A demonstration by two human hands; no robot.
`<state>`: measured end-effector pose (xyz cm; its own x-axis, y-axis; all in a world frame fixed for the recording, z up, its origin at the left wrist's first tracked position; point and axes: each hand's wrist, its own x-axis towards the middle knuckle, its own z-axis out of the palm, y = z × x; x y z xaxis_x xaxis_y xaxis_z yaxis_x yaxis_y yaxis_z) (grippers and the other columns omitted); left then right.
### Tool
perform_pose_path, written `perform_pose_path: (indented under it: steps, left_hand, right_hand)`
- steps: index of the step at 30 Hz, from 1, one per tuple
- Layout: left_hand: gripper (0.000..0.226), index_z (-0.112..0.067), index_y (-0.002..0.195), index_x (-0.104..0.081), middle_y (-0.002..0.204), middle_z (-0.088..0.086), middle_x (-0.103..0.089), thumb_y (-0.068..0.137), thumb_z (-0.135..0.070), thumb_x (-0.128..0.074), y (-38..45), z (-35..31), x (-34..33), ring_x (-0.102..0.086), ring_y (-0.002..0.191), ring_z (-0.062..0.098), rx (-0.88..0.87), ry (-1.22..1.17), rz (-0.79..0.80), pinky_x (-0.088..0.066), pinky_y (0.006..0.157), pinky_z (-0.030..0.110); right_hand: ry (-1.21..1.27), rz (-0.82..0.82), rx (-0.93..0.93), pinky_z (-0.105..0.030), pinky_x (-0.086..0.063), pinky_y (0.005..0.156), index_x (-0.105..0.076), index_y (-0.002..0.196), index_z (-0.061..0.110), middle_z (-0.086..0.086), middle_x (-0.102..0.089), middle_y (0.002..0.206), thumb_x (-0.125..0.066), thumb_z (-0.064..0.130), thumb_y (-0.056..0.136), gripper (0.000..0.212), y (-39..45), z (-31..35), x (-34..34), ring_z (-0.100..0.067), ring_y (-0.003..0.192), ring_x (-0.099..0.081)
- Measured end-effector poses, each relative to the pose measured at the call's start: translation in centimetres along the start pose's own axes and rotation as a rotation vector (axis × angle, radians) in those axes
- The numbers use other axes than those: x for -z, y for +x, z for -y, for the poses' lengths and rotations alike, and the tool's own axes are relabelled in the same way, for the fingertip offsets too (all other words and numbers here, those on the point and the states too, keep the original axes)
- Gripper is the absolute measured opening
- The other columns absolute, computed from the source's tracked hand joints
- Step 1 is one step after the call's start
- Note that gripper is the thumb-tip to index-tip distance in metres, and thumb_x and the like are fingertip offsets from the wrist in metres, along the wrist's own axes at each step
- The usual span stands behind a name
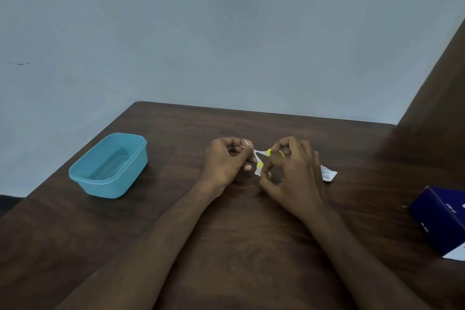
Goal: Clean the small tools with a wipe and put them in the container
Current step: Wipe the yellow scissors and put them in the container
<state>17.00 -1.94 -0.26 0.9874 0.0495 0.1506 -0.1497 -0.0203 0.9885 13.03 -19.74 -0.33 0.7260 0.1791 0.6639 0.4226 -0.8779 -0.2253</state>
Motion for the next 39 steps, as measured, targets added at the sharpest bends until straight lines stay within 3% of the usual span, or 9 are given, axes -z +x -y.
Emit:
perform_pose_path:
  steps: [4, 9, 13, 20, 25, 28, 31, 34, 39]
  left_hand:
    - [0.009, -0.001, 0.097, -0.077, 0.075, 0.012, -0.079, 0.099, -0.01, -0.076, 0.3, 0.2, 0.0, -0.077, 0.068, 0.016, 0.013, -0.022, 0.002, -0.057, 0.055, 0.02]
    - [0.009, 0.001, 0.097, -0.077, 0.074, 0.012, -0.077, 0.099, -0.008, -0.076, 0.3, 0.0, 0.0, -0.069, 0.052, 0.012, 0.01, -0.046, 0.002, -0.055, 0.054, 0.019]
    - [0.008, -0.006, 0.094, -0.077, 0.077, 0.013, -0.08, 0.099, -0.012, -0.077, 0.4, 0.2, 0.0, -0.076, 0.067, 0.015, 0.009, -0.037, -0.005, -0.055, 0.055, 0.02]
    - [0.01, -0.004, 0.096, -0.076, 0.078, 0.014, -0.08, 0.1, -0.014, -0.077, 0.3, 0.0, 0.0, -0.071, 0.058, 0.015, 0.013, -0.054, -0.008, -0.055, 0.056, 0.021]
    - [0.015, -0.002, 0.099, -0.076, 0.078, 0.012, -0.081, 0.101, -0.017, -0.075, 0.2, -0.1, -0.2, -0.077, 0.072, 0.018, 0.01, -0.094, -0.031, -0.057, 0.056, 0.021]
    - [0.016, 0.002, 0.101, -0.075, 0.079, 0.012, -0.081, 0.101, -0.014, -0.075, 0.2, -0.3, -0.2, -0.08, 0.074, 0.016, 0.012, -0.128, -0.028, -0.057, 0.055, 0.02]
    - [0.011, 0.0, 0.103, -0.074, 0.083, 0.011, -0.081, 0.098, -0.009, -0.078, 0.2, -0.3, -0.2, -0.081, 0.081, 0.017, 0.005, -0.143, 0.008, -0.058, 0.055, 0.022]
    - [0.01, -0.004, 0.101, -0.074, 0.084, 0.005, -0.078, 0.094, -0.005, -0.081, 0.4, 0.0, -0.2, -0.078, 0.082, 0.014, 0.001, -0.168, 0.011, -0.058, 0.055, 0.022]
    - [0.019, -0.007, 0.11, -0.074, 0.085, 0.006, -0.078, 0.093, -0.004, -0.082, 0.6, -0.1, 0.0, -0.074, 0.075, 0.009, 0.002, -0.251, 0.006, -0.061, 0.069, 0.02]
  right_hand:
    - [-0.01, -0.044, -0.01, -0.035, -0.035, 0.077, -0.067, 0.075, 0.029, 0.012, -0.056, 0.111, -0.076, 0.032, 0.074, 0.009, -0.1, -0.4, 0.6, -0.018, 0.099, -0.053]
    - [0.003, -0.046, 0.061, -0.037, -0.038, 0.079, -0.072, 0.081, 0.031, 0.01, -0.059, 0.115, -0.079, 0.03, 0.082, 0.007, 0.2, -0.1, 0.3, -0.018, 0.101, -0.055]
    - [-0.076, -0.028, -0.033, -0.036, -0.035, 0.078, -0.064, 0.071, 0.029, 0.011, -0.056, 0.105, -0.074, 0.033, 0.071, 0.011, 0.0, -0.3, 0.7, -0.019, 0.098, -0.052]
    - [-0.02, -0.028, -0.024, -0.036, -0.039, 0.076, -0.067, 0.076, 0.03, 0.012, -0.056, 0.109, -0.073, 0.034, 0.078, 0.007, 0.0, 0.0, 0.3, -0.019, 0.097, -0.054]
    - [0.318, -0.187, -0.289, -0.035, -0.053, 0.068, -0.063, 0.077, 0.025, 0.009, -0.06, 0.103, -0.079, 0.024, 0.085, 0.018, 0.4, -0.9, 0.6, -0.011, 0.09, -0.066]
    - [0.621, -0.073, -0.572, -0.046, -0.059, 0.068, -0.068, 0.081, 0.023, 0.001, -0.074, 0.085, -0.079, 0.033, 0.092, 0.019, 0.9, -1.3, 0.2, -0.025, 0.072, -0.071]
    - [0.748, -0.06, -0.621, -0.035, -0.056, 0.071, -0.074, 0.079, 0.019, 0.005, -0.078, 0.077, -0.081, 0.023, 0.091, 0.015, 1.1, -1.3, 0.1, -0.01, 0.068, -0.071]
    - [0.726, -0.117, -0.491, -0.029, -0.057, 0.072, -0.074, 0.078, 0.019, 0.004, -0.078, 0.079, -0.082, 0.01, 0.087, 0.015, 0.9, -0.7, 0.5, -0.008, 0.072, -0.072]
    - [0.41, -0.184, 0.113, -0.022, -0.053, 0.071, -0.07, 0.081, 0.009, 0.0, -0.067, 0.093, -0.079, -0.003, 0.083, 0.015, 0.3, 0.2, 0.8, -0.011, 0.077, -0.065]
